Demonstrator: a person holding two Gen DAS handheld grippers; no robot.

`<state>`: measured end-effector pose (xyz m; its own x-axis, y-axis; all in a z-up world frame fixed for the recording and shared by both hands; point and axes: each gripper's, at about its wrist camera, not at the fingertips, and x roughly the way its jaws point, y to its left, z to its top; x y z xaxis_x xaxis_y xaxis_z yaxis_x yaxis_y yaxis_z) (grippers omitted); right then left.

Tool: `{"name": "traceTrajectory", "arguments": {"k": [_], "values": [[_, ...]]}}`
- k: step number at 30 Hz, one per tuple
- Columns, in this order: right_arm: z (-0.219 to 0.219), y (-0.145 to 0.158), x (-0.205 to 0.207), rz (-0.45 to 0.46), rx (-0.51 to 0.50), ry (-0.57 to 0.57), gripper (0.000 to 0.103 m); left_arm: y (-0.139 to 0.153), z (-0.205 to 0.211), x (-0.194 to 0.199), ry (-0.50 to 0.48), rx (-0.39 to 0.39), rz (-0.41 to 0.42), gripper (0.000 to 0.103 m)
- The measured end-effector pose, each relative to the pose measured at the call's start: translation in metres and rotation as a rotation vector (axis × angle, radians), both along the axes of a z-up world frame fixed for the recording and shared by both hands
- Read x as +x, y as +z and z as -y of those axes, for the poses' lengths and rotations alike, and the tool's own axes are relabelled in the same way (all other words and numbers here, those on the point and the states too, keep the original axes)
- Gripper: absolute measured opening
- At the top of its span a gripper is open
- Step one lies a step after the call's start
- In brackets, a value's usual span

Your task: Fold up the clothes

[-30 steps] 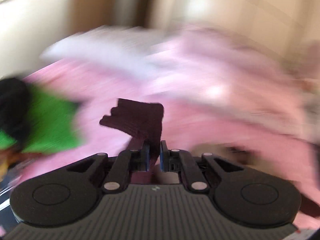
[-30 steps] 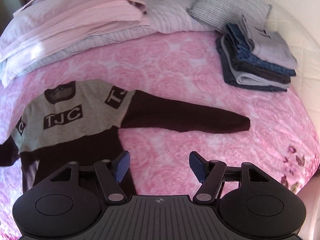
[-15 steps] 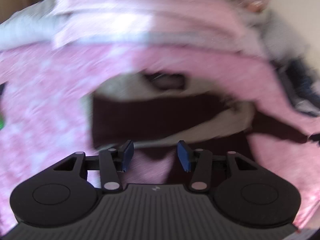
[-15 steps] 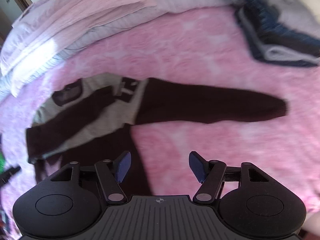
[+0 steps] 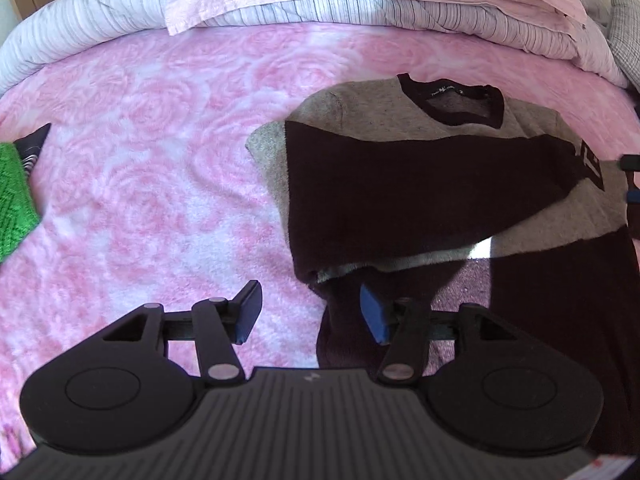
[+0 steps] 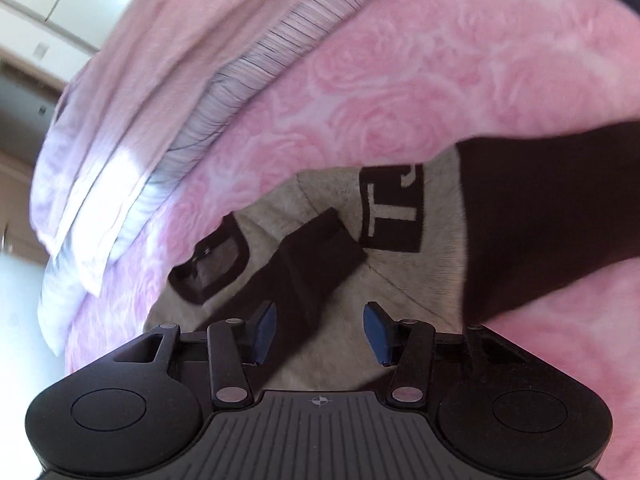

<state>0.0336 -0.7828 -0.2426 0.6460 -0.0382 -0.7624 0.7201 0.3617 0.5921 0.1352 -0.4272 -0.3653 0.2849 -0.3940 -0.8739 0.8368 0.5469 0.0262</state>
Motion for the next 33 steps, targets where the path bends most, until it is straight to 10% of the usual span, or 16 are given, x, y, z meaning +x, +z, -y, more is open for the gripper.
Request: {"name": "traceTrajectory", "arguments": {"k": [4, 6, 7, 13, 20, 26, 33], "values": [[0.009, -0.028, 0.02, -0.027, 0.052, -0.059, 0.04, -0.009, 0.014, -0.001, -0.076, 0.019, 0.032, 0.049], [0.012, -0.038, 0.022, -0.013, 0.088, -0.08, 0.003, -0.012, 0.021, -0.001, -0.115, 0.026, 0.057, 0.047], [0.012, -0.037, 0.023, -0.011, 0.081, -0.077, 0.001, -0.013, 0.024, -0.001, -0.132, 0.032, 0.07, 0.044], [-0.011, 0.028, 0.0, 0.021, -0.205, 0.027, 0.0, -0.013, 0.03, -0.006, -0.288, 0.064, 0.199, 0.006], [0.003, -0.025, -0.014, -0.253, -0.066, 0.054, 0.004, -0.007, 0.028, -0.005, -0.385, 0.074, 0.158, 0.007], [0.013, 0.002, -0.047, -0.166, -0.058, -0.028, 0.024, 0.003, 0.024, -0.002, -0.323, 0.09, 0.066, 0.018], [0.068, 0.002, -0.195, -0.139, 0.035, -0.48, 0.026, 0.029, 0.015, 0.004, -0.081, 0.032, -0.044, 0.025]]}}
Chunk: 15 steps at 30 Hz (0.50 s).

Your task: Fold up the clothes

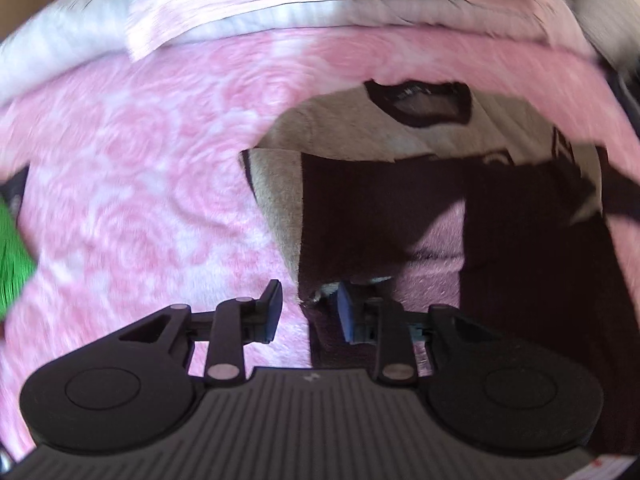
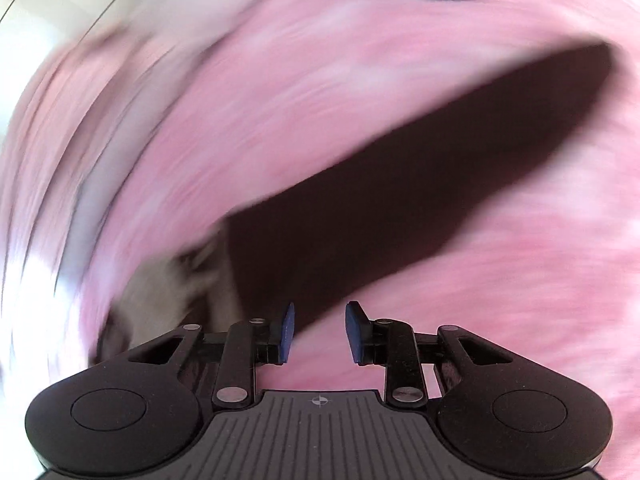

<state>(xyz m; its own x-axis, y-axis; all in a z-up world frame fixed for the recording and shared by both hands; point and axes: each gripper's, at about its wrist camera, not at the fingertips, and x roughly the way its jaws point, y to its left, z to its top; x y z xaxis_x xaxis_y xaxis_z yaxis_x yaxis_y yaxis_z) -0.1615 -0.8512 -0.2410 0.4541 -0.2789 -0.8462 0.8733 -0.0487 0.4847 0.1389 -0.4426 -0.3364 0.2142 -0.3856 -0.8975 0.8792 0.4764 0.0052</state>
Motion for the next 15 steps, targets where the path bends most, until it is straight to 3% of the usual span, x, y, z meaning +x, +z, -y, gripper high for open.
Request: {"name": "traceTrajectory", "arguments": {"k": [4, 7, 12, 13, 14, 15], "values": [[0.03, -0.013, -0.09, 0.063, 0.008, -0.317, 0.026, 0.003, 0.002, -0.003, 0.089, -0.001, -0.053, 0.028], [0.043, -0.025, -0.127, 0.154, 0.013, -0.465, 0.026, 0.005, 0.004, -0.006, 0.127, -0.008, -0.087, 0.028], [0.059, -0.042, -0.133, 0.165, 0.004, -0.467, 0.025, 0.007, 0.008, -0.012, 0.155, -0.01, -0.114, 0.028], [0.062, -0.04, -0.129, 0.141, -0.012, -0.448, 0.009, 0.008, 0.008, -0.012, 0.159, -0.009, -0.113, 0.028], [0.066, -0.037, -0.121, 0.104, -0.025, -0.417, 0.002, 0.009, 0.007, -0.014, 0.163, -0.01, -0.114, 0.028], [0.072, -0.034, -0.115, 0.053, -0.05, -0.375, 0.002, 0.01, 0.007, -0.014, 0.168, -0.013, -0.115, 0.028]]}}
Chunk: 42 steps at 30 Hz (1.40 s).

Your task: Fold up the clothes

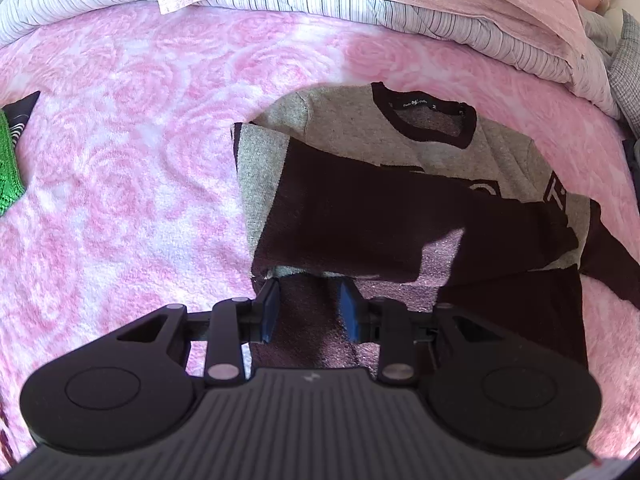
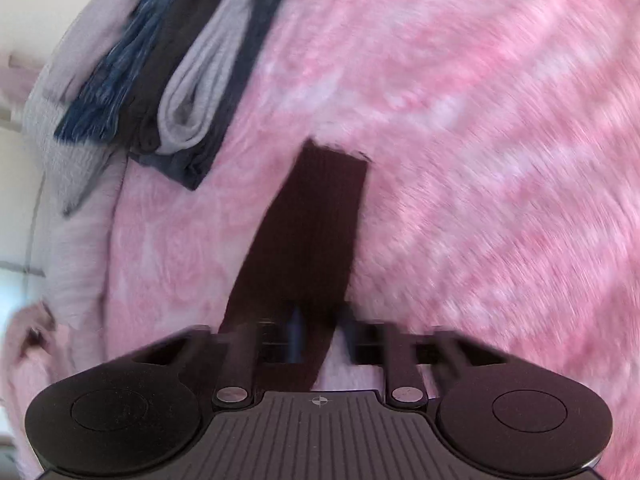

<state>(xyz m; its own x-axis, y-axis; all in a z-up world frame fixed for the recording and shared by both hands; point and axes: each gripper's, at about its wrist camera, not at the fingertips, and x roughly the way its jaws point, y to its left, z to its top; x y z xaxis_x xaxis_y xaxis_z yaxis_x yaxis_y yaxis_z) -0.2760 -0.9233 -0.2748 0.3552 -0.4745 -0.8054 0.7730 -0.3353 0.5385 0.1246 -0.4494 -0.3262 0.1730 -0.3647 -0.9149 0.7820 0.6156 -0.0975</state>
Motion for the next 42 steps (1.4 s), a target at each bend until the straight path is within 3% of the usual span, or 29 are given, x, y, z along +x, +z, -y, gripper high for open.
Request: {"name": "traceTrajectory", "arguments": {"k": [4, 7, 12, 14, 16, 17, 19, 20, 23, 27, 30, 36, 42], "values": [[0.002, 0.054, 0.055, -0.257, -0.195, 0.252, 0.002, 0.007, -0.008, -0.001, 0.022, -0.006, 0.003, 0.028], [-0.024, 0.121, 0.12, -0.321, -0.414, 0.424, 0.002, 0.015, -0.019, 0.001, 0.043, -0.018, 0.01, 0.028], [-0.143, 0.216, 0.251, -0.218, -0.831, 0.852, 0.002, 0.024, -0.039, 0.007, 0.097, -0.044, -0.001, 0.028], [-0.21, 0.232, 0.295, -0.164, -0.982, 1.053, 0.002, 0.027, -0.048, 0.01, 0.12, -0.058, -0.009, 0.028], [-0.273, 0.229, 0.331, -0.143, -1.081, 1.288, 0.005, 0.03, -0.057, 0.013, 0.137, -0.069, -0.013, 0.028], [-0.302, 0.22, 0.346, -0.181, -1.088, 1.401, 0.011, 0.031, -0.061, 0.015, 0.145, -0.073, -0.013, 0.028], [-0.349, 0.193, 0.365, -0.28, -1.042, 1.617, 0.051, 0.033, -0.07, 0.019, 0.16, -0.081, -0.016, 0.028], [-0.364, 0.178, 0.366, -0.306, -1.015, 1.684, 0.057, 0.033, -0.075, 0.021, 0.168, -0.081, -0.018, 0.028], [-0.375, 0.129, 0.358, -0.449, -0.852, 1.767, 0.058, 0.032, -0.091, 0.029, 0.187, -0.081, -0.026, 0.028], [-0.33, 0.075, 0.332, -0.644, -0.672, 1.725, 0.057, 0.02, -0.105, 0.034, 0.202, -0.053, -0.046, 0.028], [-0.284, 0.049, 0.31, -0.781, -0.612, 1.691, 0.048, 0.008, -0.105, 0.035, 0.208, -0.046, -0.075, 0.028], [-0.245, 0.033, 0.3, -0.874, -0.654, 1.681, 0.047, -0.007, -0.068, 0.041, 0.181, -0.075, -0.114, 0.03], [-0.236, 0.02, 0.298, -0.855, -0.713, 1.673, 0.046, -0.024, -0.021, 0.069, 0.284, -0.162, -0.184, 0.044]]}}
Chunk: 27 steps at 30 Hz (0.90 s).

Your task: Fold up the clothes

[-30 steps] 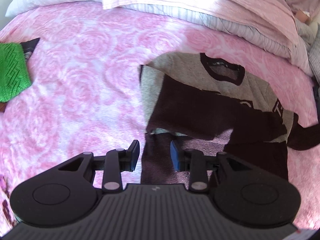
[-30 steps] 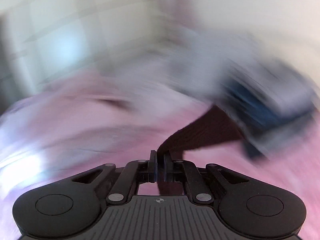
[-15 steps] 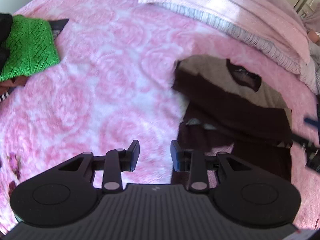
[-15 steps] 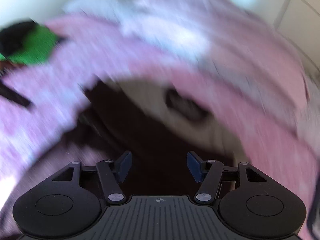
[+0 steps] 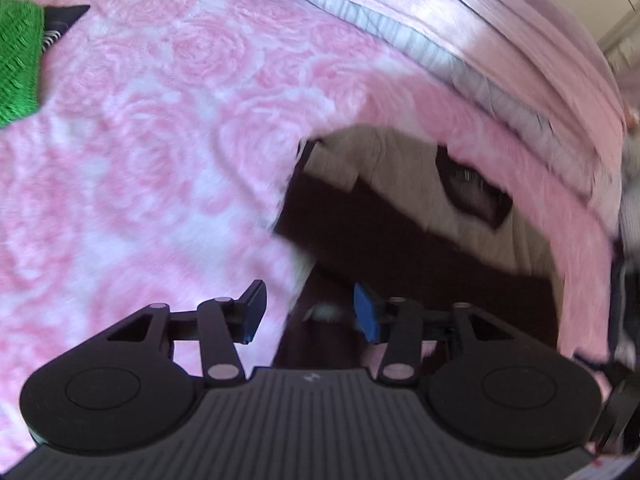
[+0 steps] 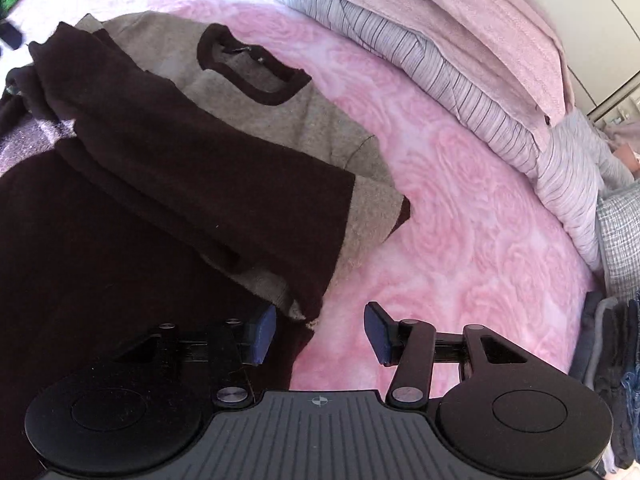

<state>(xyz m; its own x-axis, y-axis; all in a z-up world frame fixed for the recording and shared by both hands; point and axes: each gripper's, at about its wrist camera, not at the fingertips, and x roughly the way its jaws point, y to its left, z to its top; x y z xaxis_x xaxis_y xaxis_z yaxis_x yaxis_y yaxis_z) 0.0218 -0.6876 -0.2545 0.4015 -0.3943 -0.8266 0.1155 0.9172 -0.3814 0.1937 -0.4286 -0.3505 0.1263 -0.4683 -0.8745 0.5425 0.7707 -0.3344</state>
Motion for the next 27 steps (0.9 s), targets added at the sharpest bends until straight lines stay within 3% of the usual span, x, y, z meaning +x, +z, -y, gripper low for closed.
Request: {"name": "traceTrajectory", "arguments": {"k": [3, 5, 6, 7, 9, 12, 18, 20, 24, 27], "values": [[0.002, -0.004, 0.002, 0.025, -0.02, 0.027, 0.037, -0.013, 0.015, 0.011, 0.053, -0.005, -0.012, 0.046], [0.005, -0.007, 0.003, 0.02, -0.001, 0.048, 0.024, -0.023, 0.021, 0.017, 0.09, 0.002, -0.021, 0.042], [0.007, -0.007, 0.003, 0.02, 0.016, 0.061, 0.01, -0.027, 0.02, 0.019, 0.108, -0.007, -0.026, 0.038], [0.008, -0.006, 0.002, 0.029, 0.023, 0.075, 0.004, -0.03, 0.02, 0.021, 0.122, -0.01, -0.033, 0.032], [0.009, -0.001, -0.002, 0.063, 0.007, 0.096, 0.003, -0.032, 0.02, 0.021, 0.125, -0.027, -0.04, 0.005], [0.013, 0.002, -0.007, 0.064, 0.002, 0.092, 0.003, -0.023, 0.018, 0.009, 0.075, -0.014, 0.031, 0.003], [0.009, -0.015, 0.003, -0.078, 0.025, 0.077, 0.004, -0.031, 0.005, -0.02, -0.019, 0.053, 0.114, 0.005], [0.012, -0.006, 0.004, -0.085, 0.054, 0.029, 0.01, -0.026, 0.013, -0.023, -0.045, 0.099, 0.169, 0.024], [0.027, 0.031, -0.006, 0.082, 0.223, -0.149, 0.037, 0.004, 0.011, -0.024, -0.031, 0.115, 0.29, 0.029], [0.035, 0.04, -0.004, 0.221, 0.371, -0.247, 0.039, 0.022, 0.014, -0.039, -0.129, 0.065, 0.374, 0.028]]}}
